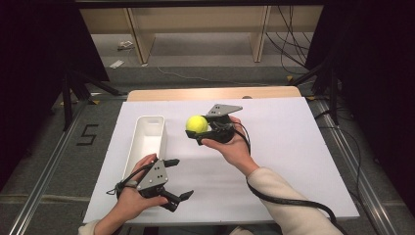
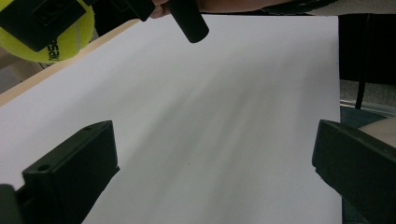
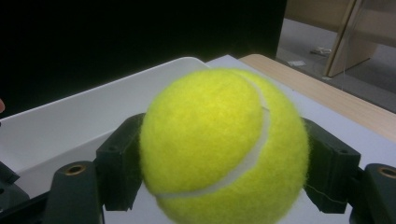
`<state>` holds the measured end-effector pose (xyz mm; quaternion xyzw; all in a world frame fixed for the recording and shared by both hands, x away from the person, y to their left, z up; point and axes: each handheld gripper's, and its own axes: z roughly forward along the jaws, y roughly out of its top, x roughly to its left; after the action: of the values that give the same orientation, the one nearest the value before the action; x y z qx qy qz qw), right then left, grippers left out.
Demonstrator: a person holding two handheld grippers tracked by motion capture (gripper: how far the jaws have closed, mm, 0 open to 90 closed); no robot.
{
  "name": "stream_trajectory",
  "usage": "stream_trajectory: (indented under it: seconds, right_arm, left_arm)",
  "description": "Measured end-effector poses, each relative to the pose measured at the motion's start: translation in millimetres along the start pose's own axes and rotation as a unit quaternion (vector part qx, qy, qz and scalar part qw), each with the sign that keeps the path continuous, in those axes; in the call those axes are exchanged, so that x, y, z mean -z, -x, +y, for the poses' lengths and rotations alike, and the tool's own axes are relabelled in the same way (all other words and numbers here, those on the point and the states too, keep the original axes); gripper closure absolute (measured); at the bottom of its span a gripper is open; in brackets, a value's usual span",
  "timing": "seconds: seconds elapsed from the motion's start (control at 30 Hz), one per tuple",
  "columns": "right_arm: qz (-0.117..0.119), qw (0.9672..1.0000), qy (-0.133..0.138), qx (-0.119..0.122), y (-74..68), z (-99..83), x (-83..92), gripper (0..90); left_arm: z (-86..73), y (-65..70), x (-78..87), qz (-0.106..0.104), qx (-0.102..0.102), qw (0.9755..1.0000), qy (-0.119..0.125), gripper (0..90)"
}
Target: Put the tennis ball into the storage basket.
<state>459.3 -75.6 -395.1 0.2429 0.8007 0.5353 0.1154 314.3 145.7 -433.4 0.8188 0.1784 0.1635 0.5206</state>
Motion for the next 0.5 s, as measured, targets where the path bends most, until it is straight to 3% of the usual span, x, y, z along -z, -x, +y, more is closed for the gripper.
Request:
stream_trajectory:
  seconds: [0.5]
  right_arm:
    - [0.006,1.0000,-0.001,0.002,-5.2,2.3,-4.6,26.5]
  left_arm:
    - [0.1,0.0,0.0,0.000,-0.001,1.0000,0.000,0.0]
